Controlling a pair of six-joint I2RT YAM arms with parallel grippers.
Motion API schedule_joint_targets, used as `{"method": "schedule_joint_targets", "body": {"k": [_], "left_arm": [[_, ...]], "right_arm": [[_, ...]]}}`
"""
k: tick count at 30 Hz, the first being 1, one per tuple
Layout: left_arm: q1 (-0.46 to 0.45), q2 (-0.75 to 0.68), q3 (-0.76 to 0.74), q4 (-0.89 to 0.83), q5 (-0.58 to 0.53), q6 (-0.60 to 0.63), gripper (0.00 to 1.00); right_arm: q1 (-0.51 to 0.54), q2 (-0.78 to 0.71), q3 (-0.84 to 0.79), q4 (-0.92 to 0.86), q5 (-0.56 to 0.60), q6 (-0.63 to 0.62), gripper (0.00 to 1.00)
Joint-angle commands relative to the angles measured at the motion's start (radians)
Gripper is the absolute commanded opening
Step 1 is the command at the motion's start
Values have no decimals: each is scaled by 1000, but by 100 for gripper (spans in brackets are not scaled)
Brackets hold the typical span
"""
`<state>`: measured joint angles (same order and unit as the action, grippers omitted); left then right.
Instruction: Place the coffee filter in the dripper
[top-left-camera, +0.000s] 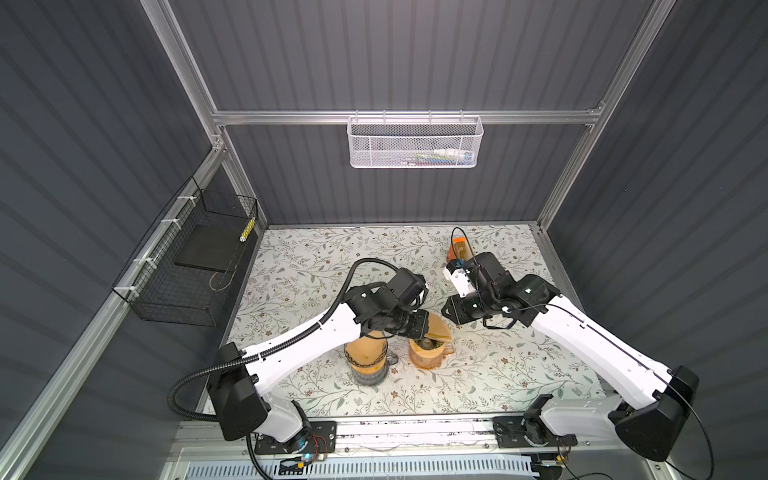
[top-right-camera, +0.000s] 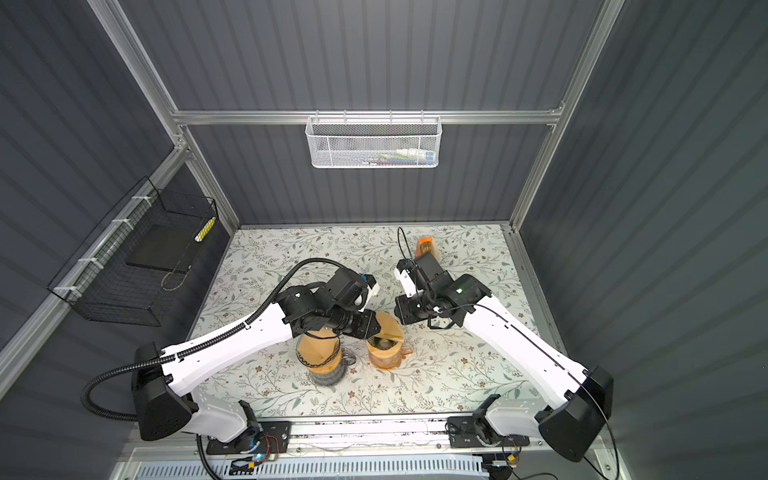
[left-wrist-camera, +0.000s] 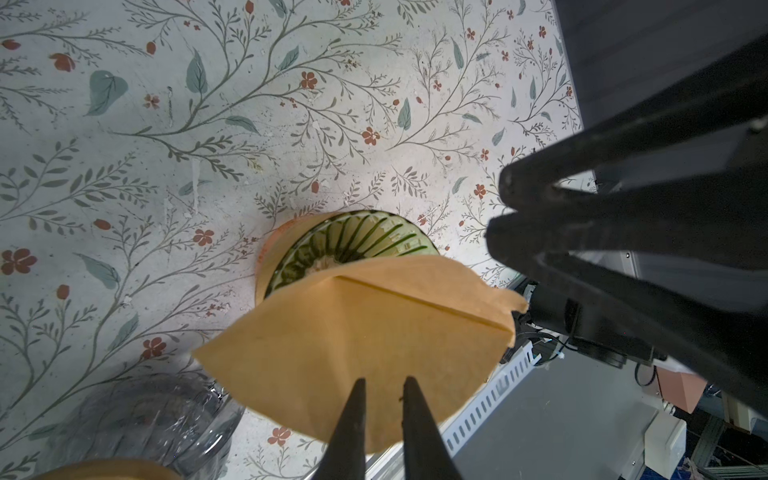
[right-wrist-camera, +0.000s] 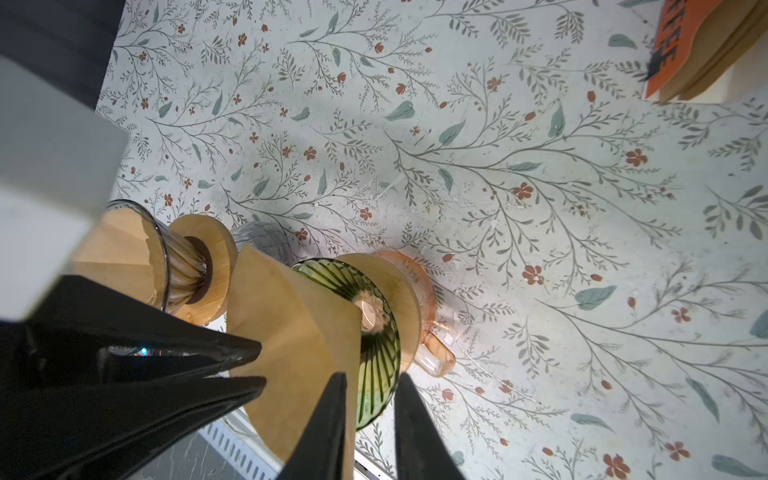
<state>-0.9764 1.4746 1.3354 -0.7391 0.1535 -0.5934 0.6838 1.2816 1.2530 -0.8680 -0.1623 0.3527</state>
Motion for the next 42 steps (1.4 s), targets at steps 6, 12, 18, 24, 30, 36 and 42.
{"method": "schedule_joint_targets", "body": {"k": [6, 12, 18, 24, 30, 36, 42], "left_arm": [[-4, -27, -4, 1, -13, -14, 18], [-5, -33, -2, 1, -24, -13, 18], [-4, -37, -3, -3, -31, -12, 18], [-5, -39, -20, -2, -30, -13, 18], [-4, -37, -39, 4, -28, -16, 19], [-5, -30, -51, 7, -32, -15, 18], [-5, -26, -57, 7, -38, -13, 18]], "right_arm": [[45, 25, 19, -29, 9, -36, 26], [68, 41, 34, -41, 45, -51, 29], [74, 57, 39, -42, 63, -54, 17], [77, 68, 33, -44, 77, -49, 10], [89, 76, 26, -45, 105, -41, 6], [109, 87, 13, -43, 127, -28, 5], [126, 99, 2, -33, 148, -15, 5]]}}
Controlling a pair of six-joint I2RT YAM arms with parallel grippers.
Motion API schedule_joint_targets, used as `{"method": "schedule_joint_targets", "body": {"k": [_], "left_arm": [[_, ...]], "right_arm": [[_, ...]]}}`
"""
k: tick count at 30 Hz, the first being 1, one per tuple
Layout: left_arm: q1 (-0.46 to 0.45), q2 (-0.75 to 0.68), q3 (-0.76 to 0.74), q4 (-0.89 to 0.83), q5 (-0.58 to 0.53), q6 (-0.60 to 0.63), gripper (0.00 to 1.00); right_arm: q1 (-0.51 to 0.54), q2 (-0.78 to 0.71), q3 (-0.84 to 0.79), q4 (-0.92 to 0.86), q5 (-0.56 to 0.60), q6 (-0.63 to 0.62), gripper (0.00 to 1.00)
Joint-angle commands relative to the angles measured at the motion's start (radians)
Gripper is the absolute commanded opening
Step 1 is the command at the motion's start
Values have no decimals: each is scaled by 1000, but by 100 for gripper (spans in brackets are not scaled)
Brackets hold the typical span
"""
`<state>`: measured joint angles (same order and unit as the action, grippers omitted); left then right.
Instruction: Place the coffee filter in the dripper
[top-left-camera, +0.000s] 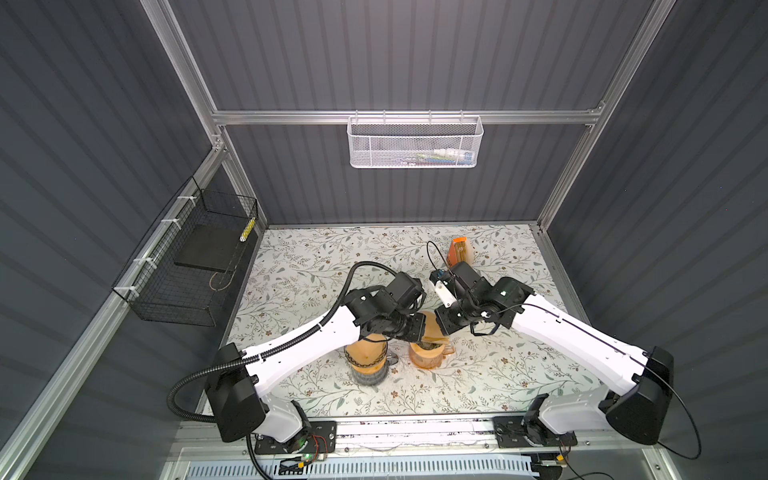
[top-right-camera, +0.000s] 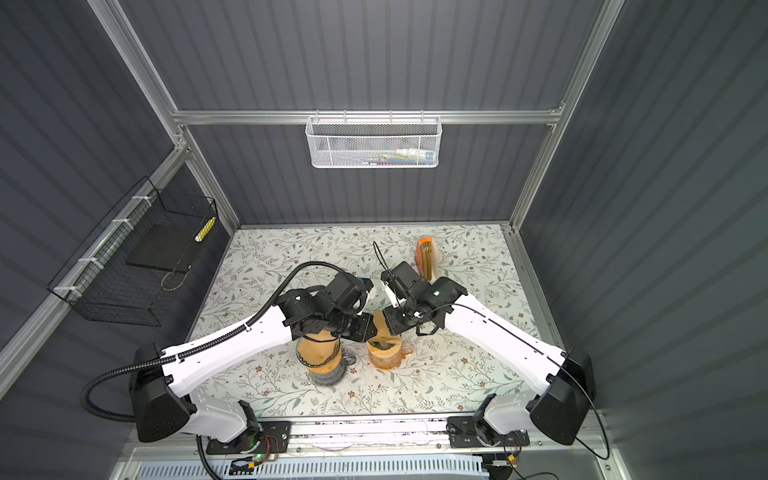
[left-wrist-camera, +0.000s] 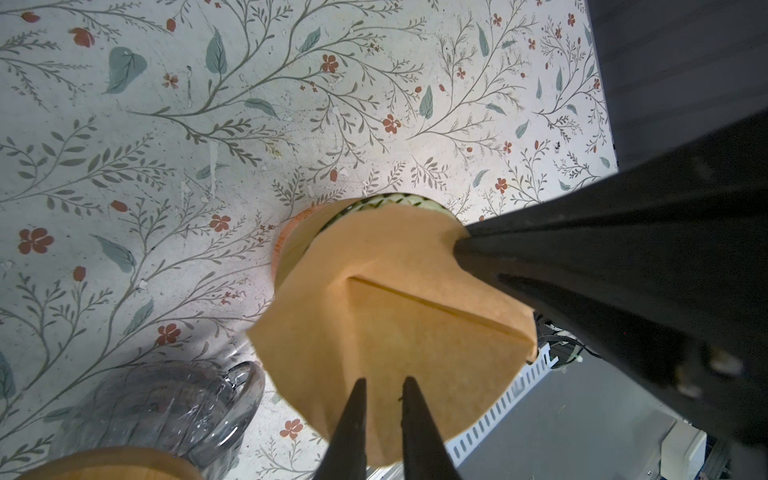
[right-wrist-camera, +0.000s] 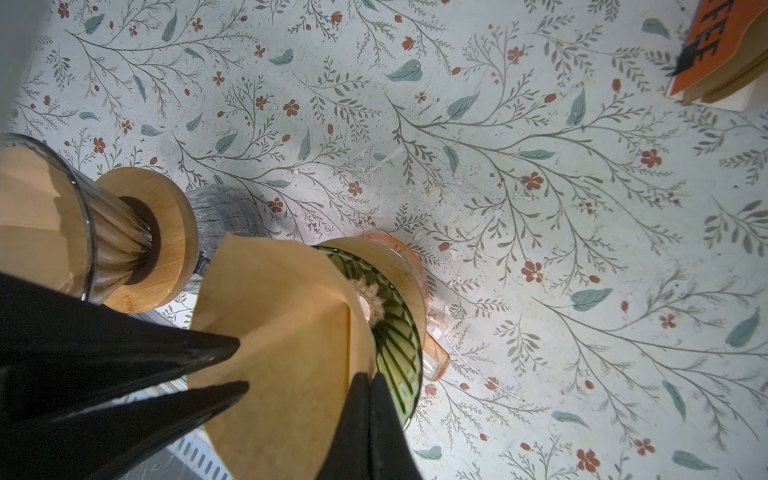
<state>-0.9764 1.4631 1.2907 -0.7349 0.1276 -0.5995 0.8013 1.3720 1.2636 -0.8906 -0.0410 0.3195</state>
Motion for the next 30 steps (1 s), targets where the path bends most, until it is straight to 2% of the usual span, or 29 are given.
{"method": "schedule_joint_targets", "body": {"k": [1, 30], "left_arm": [[-5, -14, -14, 3, -13, -6, 18], [-5, 17, -36, 26, -38, 17, 17]], "right_arm": [[12, 11, -8, -11, 30, 19, 5], [35, 18, -54, -8, 119, 71, 4]]}}
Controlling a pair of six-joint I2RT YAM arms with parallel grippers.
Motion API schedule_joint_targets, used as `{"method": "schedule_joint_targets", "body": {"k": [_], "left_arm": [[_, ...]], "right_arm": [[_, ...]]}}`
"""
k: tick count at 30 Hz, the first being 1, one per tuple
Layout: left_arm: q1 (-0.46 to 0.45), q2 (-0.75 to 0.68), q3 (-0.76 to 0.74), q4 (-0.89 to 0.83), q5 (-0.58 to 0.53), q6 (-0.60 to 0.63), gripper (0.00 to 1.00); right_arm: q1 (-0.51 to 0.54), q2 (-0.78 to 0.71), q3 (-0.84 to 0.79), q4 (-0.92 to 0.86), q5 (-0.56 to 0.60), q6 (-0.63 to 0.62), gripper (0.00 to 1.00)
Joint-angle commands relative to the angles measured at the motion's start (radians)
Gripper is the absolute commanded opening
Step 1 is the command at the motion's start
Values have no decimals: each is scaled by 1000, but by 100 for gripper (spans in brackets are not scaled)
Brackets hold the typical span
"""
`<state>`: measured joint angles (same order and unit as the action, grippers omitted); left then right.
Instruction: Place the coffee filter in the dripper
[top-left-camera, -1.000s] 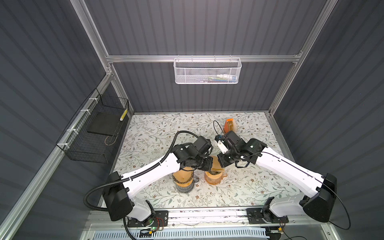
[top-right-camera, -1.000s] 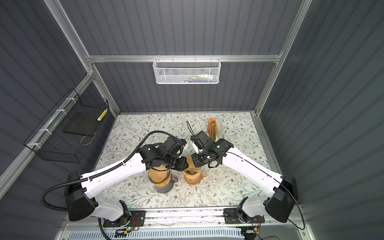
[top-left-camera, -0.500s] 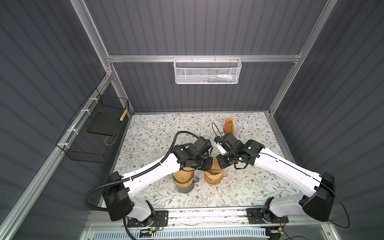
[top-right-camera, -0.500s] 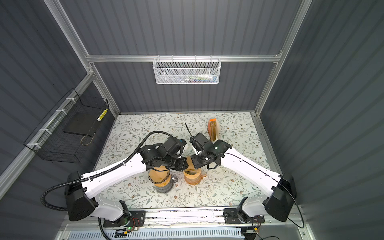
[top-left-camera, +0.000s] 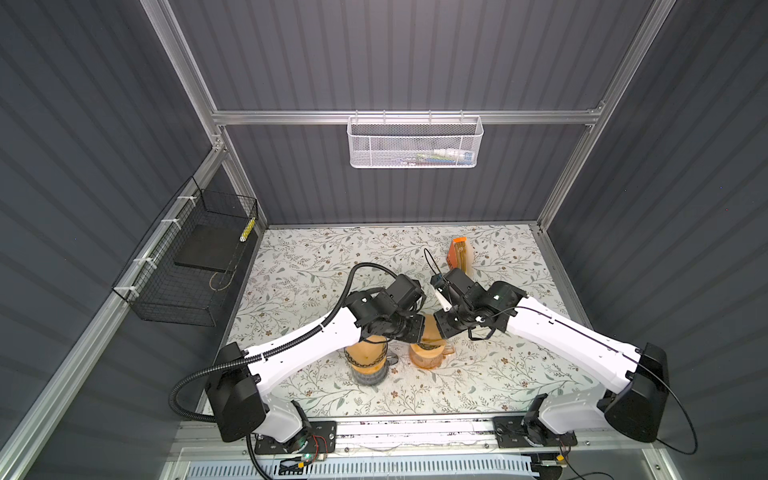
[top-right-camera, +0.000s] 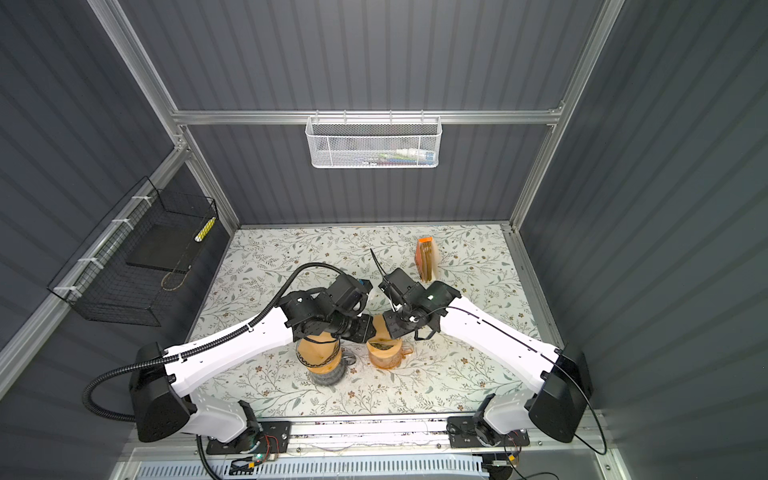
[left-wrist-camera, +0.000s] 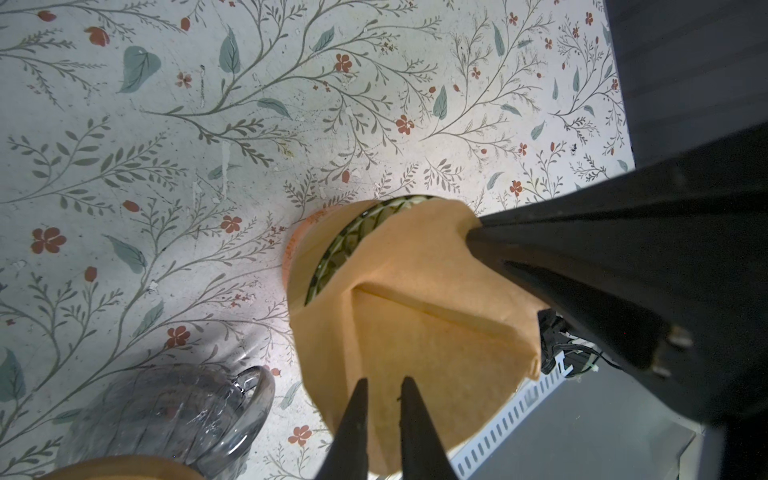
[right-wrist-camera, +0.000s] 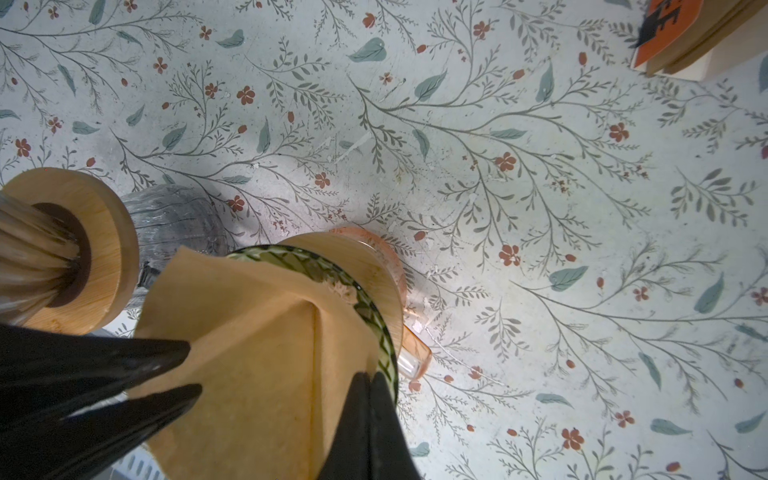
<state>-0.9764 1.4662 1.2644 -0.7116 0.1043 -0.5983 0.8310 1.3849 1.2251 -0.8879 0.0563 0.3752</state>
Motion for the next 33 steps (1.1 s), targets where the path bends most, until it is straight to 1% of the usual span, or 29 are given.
{"method": "schedule_joint_targets", "body": {"k": [1, 9, 19, 33], "left_arm": [[-4, 13, -4, 1, -20, 15, 17], [-5, -41, 13, -29, -79, 9, 16], [-4, -23, -23, -6, -55, 0, 14], [-5, -15, -49, 13, -54, 1, 14]], "right_arm": [[6, 5, -17, -10, 24, 16, 4], [8, 3, -21, -12, 25, 19, 3], [13, 6, -19, -10, 30, 20, 3], [23, 26, -18, -15, 53, 25, 3]]}}
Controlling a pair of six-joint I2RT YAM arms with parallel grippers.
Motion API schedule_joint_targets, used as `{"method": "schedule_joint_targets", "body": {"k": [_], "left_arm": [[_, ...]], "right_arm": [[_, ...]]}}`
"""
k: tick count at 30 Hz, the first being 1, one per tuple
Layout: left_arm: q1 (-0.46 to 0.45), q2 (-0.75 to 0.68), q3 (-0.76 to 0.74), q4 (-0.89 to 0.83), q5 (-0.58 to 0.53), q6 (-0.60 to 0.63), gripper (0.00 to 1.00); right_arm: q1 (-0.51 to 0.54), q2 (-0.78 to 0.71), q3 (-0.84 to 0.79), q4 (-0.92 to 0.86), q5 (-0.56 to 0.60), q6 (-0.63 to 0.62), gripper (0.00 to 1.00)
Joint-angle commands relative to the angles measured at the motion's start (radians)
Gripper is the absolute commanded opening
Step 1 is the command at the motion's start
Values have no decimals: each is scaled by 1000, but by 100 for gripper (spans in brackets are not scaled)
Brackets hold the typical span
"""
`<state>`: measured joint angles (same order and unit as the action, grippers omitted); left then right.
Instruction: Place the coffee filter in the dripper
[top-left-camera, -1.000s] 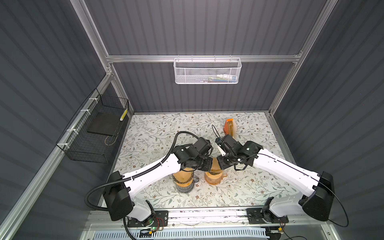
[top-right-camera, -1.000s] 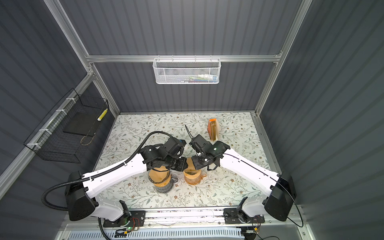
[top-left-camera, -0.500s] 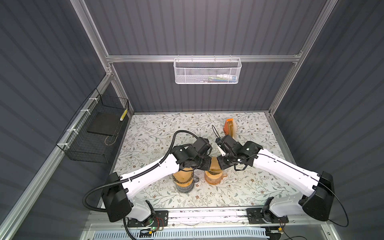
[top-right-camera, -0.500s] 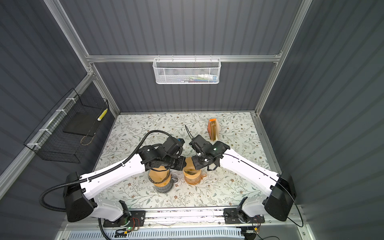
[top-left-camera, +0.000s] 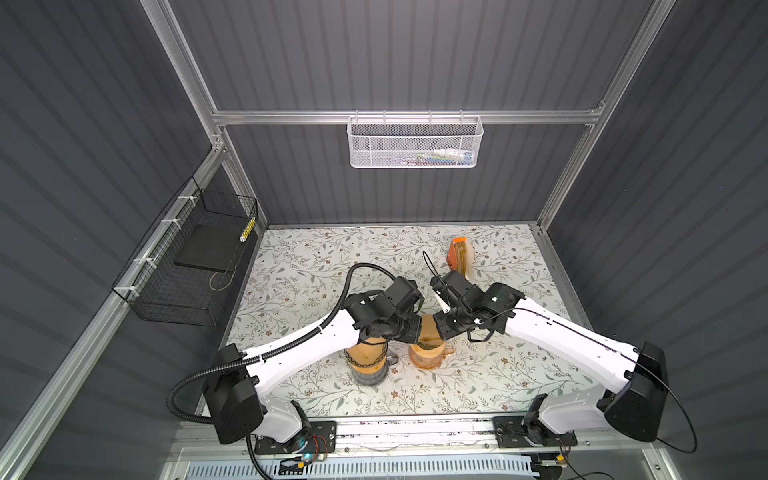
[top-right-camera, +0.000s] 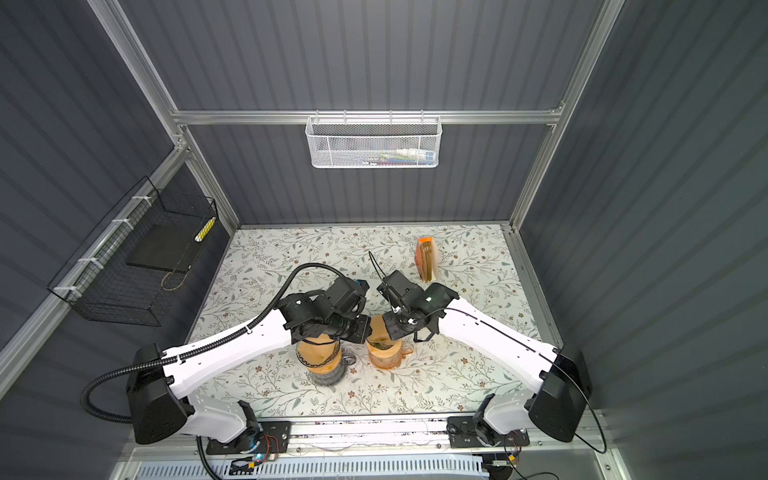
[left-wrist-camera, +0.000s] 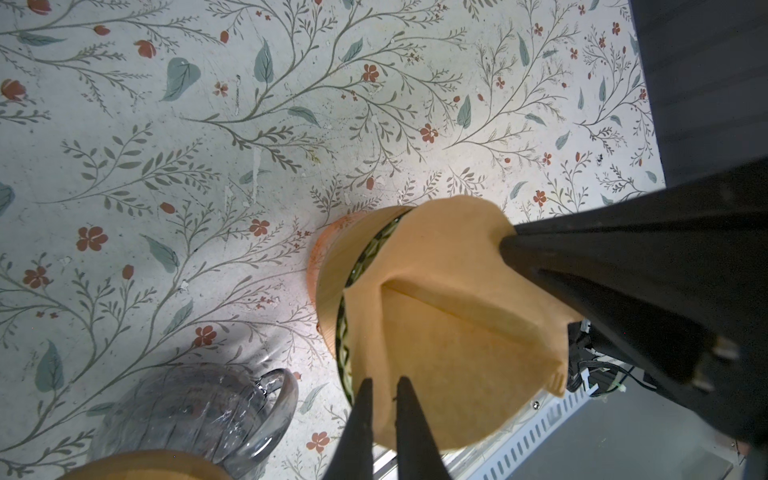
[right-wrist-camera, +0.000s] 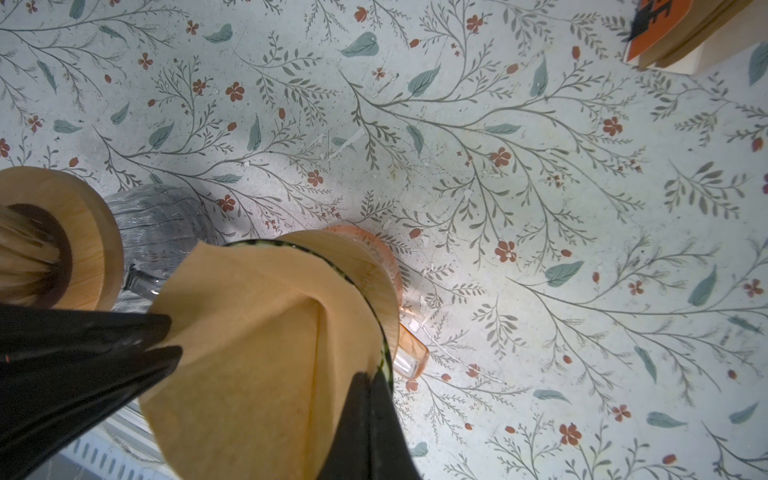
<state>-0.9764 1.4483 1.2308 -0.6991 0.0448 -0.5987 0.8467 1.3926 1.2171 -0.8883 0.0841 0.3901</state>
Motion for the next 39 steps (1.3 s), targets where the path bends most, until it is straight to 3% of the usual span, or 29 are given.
{"method": "schedule_joint_targets", "body": {"k": [1, 31, 35, 39], "left_arm": [[-4, 4, -17, 1, 6, 2, 14], [-4, -14, -8, -5, -6, 4, 14], [-4, -12, -5, -5, -6, 3, 14], [-4, -9, 0, -5, -5, 4, 14]], "right_arm": [[9, 20, -11, -16, 28, 10, 3], [36, -39, 81, -88, 106, 15, 28], [41, -61, 88, -87, 102, 18, 27], [46, -73, 93, -85, 98, 20, 20]]}}
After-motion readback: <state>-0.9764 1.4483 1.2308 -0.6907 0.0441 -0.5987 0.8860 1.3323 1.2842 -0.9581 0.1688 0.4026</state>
